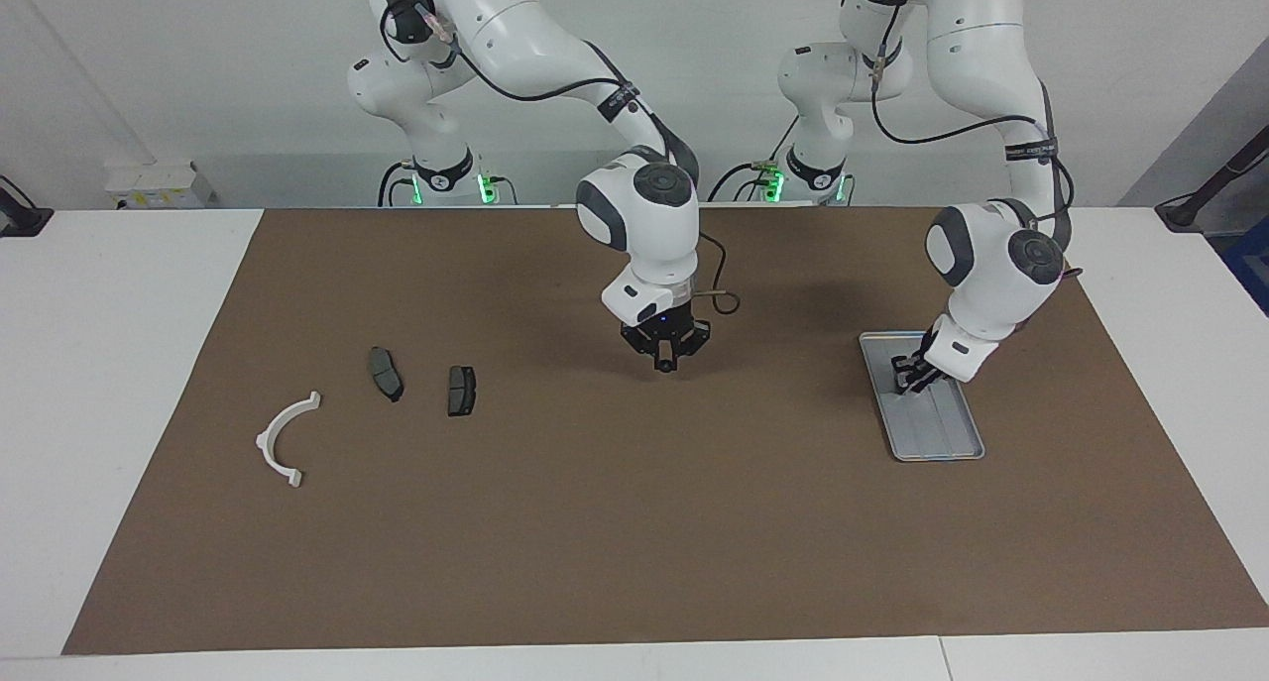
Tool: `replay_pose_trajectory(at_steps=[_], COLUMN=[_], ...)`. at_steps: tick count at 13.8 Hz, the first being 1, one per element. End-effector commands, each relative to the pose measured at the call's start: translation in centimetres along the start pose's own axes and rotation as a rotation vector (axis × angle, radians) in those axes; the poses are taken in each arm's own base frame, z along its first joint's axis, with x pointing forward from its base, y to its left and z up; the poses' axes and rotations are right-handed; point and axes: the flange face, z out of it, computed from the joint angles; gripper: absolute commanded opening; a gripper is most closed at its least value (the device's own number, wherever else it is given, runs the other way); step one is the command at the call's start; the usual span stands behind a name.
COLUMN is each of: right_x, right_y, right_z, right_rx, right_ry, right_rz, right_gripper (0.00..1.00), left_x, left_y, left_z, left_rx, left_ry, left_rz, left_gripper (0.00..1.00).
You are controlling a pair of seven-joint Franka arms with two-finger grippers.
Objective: Pick bearing gear from pile to tray
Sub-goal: 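Release the gear in the tray while the right gripper carries its gear, then set the second gear at center while the left gripper comes toward it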
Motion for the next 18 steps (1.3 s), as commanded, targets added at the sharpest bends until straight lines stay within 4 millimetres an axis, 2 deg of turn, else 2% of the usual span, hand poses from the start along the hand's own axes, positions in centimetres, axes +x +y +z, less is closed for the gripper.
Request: replay_pose_trajectory(at_steps=[1,2,3,6,10,12,13,15,17,18], right_x=[0.0,-0.1,-0.1,-0.2,0.0,0.2,0.1,0.3,0.2,0.2], right_y=[0.9,1.2,1.4,1.8,2.4,2.7,2.9,3.6,3.6,3.6], right_z=[1.1,1.6,1.7,2.4,2.8,3.0,3.3,3.8,4.3,4.3], right_rx=[0.02,0.016,0.014,0.018,0.018,0.016,0.016,0.03,0.028,0.028], right_ry=[0.017,0.013,0.012,0.015,0.018,0.015,0.015,0.027,0.023,0.023], right_rz=[0.025,0.023,0.023,0.016,0.021,0.02,0.02,0.029,0.029,0.03], right_gripper=[0.0,0.0,0.0,0.0,0.0,0.0,0.0,0.0,0.0,0.0], left_x=[-0.7,-0.7,-0.7,-0.6,1.5,2.0,2.1,2.3,2.4,2.3], left_y=[-0.1,-0.1,-0.1,-0.2,0.1,0.6,1.1,3.4,4.0,4.9], left_z=[0.7,0.7,0.5,-0.3,-4.1,-4.9,-5.1,-5.5,-5.7,-5.6], left_rx=[0.001,0.001,0.001,0.0,-0.006,-0.007,-0.006,-0.008,-0.008,-0.008], left_ry=[0.013,0.01,0.001,-0.005,-0.016,0.0,0.007,0.019,0.022,0.024], left_rz=[0.008,0.01,0.008,0.008,0.007,-0.022,-0.041,-0.075,-0.102,-0.09], left_gripper=[0.54,0.77,0.8,0.81,0.85,0.89,1.0,1.0,1.0,1.0])
